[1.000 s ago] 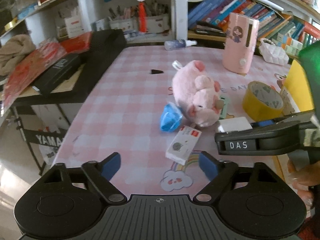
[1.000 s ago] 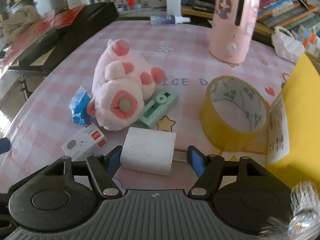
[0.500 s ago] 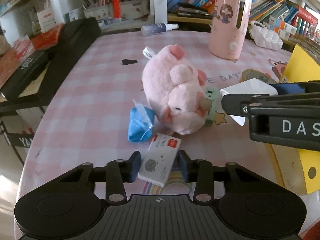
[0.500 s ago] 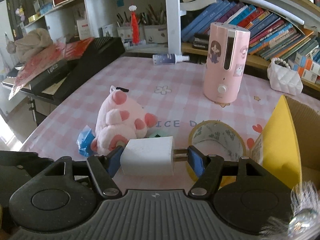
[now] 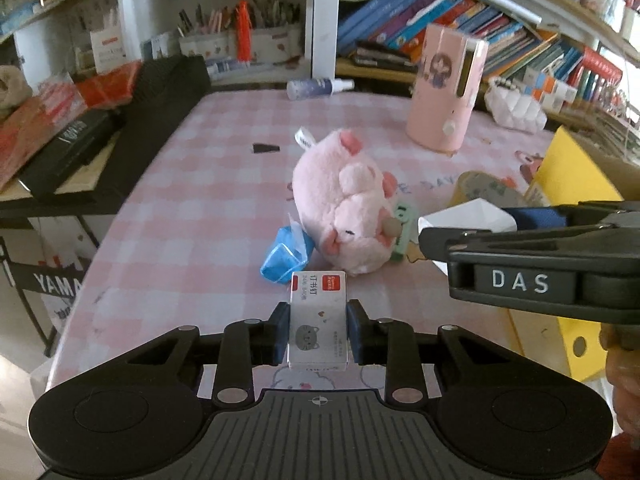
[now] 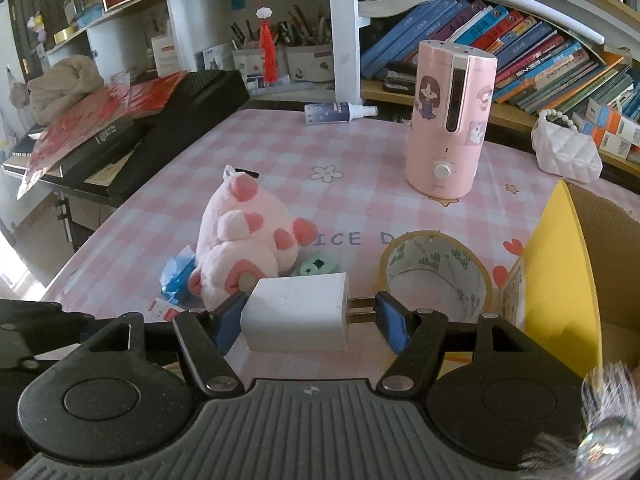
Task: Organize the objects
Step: 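Grasp the white charger with the right tool while the left tool grasps the small white-red box, then lift and carry the charger and small box toward the yellow box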
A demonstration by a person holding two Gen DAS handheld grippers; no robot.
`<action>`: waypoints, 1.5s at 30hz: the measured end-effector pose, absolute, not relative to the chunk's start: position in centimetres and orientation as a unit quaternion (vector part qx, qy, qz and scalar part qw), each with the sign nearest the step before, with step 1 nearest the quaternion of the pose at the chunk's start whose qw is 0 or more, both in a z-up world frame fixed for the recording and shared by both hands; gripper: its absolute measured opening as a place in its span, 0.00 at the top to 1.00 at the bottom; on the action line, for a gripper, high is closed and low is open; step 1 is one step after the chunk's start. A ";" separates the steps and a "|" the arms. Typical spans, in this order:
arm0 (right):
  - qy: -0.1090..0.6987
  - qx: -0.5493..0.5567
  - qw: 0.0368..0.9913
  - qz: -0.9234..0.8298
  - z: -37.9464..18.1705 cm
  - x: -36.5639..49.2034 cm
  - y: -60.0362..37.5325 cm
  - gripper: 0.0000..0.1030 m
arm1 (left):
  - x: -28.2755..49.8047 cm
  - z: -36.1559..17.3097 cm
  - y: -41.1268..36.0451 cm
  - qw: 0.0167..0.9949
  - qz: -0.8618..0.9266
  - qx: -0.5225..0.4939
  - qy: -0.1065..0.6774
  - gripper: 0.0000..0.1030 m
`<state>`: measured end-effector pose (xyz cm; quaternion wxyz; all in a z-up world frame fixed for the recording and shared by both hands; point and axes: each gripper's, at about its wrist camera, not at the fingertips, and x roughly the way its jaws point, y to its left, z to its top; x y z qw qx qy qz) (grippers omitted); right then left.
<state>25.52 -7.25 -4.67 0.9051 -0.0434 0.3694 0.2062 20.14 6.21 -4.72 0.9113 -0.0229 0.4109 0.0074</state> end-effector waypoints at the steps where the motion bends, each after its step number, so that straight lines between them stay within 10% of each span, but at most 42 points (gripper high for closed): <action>1: 0.367 -0.045 0.906 0.206 -4.5 25.2 -7.2 0.35 | 19.7 -4.3 6.3 0.914 0.008 -0.024 0.405 0.73; 45: 0.360 -0.012 0.923 0.138 -2.9 4.1 -9.7 0.35 | 1.0 -1.3 5.8 0.933 -0.057 0.000 0.355 0.73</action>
